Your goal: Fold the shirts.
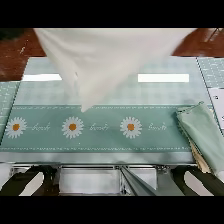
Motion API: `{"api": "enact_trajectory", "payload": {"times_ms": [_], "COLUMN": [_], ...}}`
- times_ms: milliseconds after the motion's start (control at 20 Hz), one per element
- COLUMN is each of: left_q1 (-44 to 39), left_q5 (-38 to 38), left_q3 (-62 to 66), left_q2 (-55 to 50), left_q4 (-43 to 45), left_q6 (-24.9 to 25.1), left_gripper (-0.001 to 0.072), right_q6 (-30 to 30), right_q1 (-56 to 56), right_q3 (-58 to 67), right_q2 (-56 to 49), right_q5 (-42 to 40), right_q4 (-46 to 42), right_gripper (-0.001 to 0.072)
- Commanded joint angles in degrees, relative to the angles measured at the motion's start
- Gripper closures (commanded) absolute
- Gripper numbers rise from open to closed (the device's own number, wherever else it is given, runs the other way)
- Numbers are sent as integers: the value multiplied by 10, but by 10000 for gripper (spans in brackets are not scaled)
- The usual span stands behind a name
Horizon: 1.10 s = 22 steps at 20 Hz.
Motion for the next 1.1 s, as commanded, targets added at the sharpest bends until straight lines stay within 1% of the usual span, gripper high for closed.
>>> {"api": "enact_trajectory", "payload": {"times_ms": [0,100,150,300,350,450,600,650,750,850,1000,1050], "left_q1": [3,3,3,3,3,3,3,3,3,-3,-23,-30], "left_q5": [-2,-13,-34,-132,-153,-165,-164,-151,-99,-40,24,44], "left_q3": [84,86,86,72,56,-4,-132,-177,-269,-337,-373,-373], "left_q2": [80,126,145,180,190,213,225,222,212,186,107,73], "left_q4": [142,172,173,172,172,172,170,170,168,167,168,168], "left_q6": [-57,-63,-64,-93,-93,-93,-106,-106,-101,-90,-77,-70], "left_gripper": [690,690,690,690,690,690,690,690,690,690,690,690], "right_q6": [42,55,59,76,81,90,90,89,82,66,25,18], "right_q1": [0,0,0,0,0,0,0,0,0,0,0,1], "right_q3": [97,97,97,81,63,24,-65,-106,-185,-254,-277,-277], "right_q2": [76,118,135,169,179,191,194,191,169,127,18,-24], "right_q5": [-19,-7,4,36,43,59,56,53,47,30,16,7], "right_q4": [-103,-141,-160,-183,-183,-179,-155,-148,-136,-97,7,28], "right_gripper": [693,693,693,693,693,693,693,693,693,693,693,693]}}
